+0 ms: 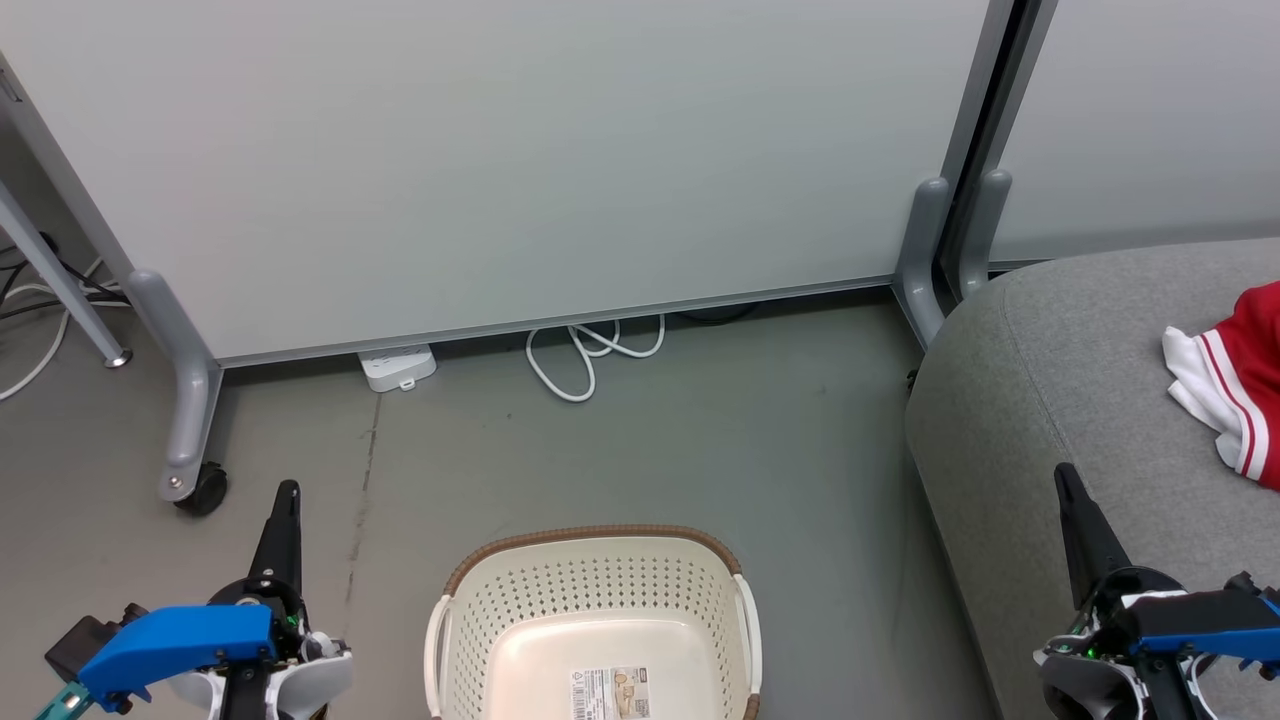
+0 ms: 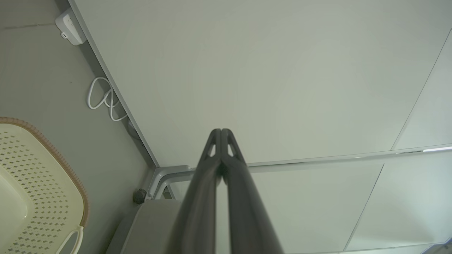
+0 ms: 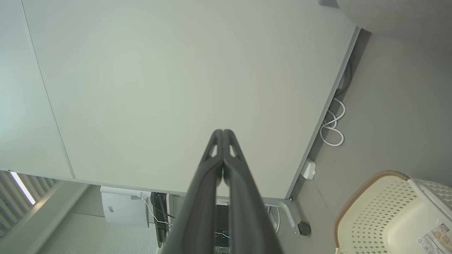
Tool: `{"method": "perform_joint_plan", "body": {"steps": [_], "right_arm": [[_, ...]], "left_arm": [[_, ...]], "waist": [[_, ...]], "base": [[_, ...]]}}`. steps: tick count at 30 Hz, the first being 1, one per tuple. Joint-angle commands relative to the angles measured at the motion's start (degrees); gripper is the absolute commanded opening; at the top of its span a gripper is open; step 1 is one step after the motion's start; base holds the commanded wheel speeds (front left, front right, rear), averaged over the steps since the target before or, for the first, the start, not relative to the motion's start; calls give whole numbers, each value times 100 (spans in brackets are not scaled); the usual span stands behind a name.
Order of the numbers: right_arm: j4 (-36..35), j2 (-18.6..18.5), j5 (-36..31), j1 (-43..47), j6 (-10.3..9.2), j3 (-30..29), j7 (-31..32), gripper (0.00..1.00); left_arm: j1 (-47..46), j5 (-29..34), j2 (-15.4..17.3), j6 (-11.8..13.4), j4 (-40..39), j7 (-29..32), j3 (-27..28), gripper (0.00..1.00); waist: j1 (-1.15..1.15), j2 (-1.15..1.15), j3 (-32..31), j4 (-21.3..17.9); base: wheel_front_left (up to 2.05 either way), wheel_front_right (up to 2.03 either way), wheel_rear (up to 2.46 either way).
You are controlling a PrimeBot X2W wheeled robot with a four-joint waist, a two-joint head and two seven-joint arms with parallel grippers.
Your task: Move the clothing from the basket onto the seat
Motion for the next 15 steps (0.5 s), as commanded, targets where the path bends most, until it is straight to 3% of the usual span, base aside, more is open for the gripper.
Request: {"method": "perform_joint_plan", "body": {"steps": [1,15], "right_arm": [[-33,18,132,-74,2,-20,30,0],[-41,38,687,-125,2,-54,169,0]], "left_arm": [[-96,-113,0,-37,-43,32,52,0],[-119,-674,-2,-63,-61,171,117,0]], "waist": [[0,0,1,-4],[0,0,14,-44]], "base": [[0,0,0],[0,0,0]]}}
